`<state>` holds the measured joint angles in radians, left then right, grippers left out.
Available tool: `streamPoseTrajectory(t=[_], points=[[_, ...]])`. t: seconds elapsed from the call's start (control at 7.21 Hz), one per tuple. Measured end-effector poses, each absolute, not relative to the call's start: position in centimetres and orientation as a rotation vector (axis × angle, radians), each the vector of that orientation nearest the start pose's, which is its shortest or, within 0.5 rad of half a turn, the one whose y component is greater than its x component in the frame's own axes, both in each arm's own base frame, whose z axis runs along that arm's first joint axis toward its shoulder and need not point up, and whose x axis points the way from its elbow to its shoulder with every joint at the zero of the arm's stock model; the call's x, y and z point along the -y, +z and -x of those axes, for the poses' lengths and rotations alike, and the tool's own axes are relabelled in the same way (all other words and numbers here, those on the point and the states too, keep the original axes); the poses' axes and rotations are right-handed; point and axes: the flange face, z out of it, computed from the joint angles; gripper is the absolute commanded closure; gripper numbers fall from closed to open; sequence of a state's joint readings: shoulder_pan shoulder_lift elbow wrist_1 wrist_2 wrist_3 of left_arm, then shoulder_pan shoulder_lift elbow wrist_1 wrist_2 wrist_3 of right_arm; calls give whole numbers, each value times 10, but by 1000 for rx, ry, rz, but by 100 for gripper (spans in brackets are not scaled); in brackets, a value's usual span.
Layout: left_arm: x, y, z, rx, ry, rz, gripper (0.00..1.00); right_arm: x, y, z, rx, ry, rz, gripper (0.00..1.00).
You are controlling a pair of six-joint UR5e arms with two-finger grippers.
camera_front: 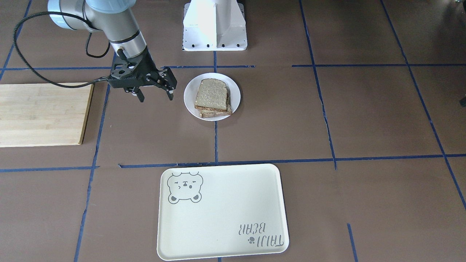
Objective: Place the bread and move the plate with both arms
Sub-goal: 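Withdraw the right arm while the left gripper reaches toward the plate rim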
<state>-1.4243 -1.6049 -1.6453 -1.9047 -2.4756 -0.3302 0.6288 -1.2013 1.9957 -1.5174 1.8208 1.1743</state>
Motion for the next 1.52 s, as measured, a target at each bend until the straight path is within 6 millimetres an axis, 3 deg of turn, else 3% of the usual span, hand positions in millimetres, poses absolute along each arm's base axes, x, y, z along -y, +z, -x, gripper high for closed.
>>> streamPoseTrajectory(t=[0.28, 0.55, 0.83, 1.11, 1.25, 1.52], points=[[515, 512, -112, -1105, -89, -154, 0, 452, 305, 333, 748, 5, -190, 0], [513, 459, -179, -1226, -191, -70, 0, 475, 360, 257, 711, -102, -168, 0], [499, 430, -236, -1299, -259, -28, 0, 483, 416, 188, 705, -192, -139, 0], [464, 411, -299, -1407, -353, 6, 5, 486, 464, 128, 748, -195, -88, 0], [448, 400, -325, -1456, -392, 36, 13, 485, 482, 106, 778, -164, -59, 0], [425, 372, -368, -1523, -439, 99, 19, 488, 499, 88, 827, -122, -18, 0]])
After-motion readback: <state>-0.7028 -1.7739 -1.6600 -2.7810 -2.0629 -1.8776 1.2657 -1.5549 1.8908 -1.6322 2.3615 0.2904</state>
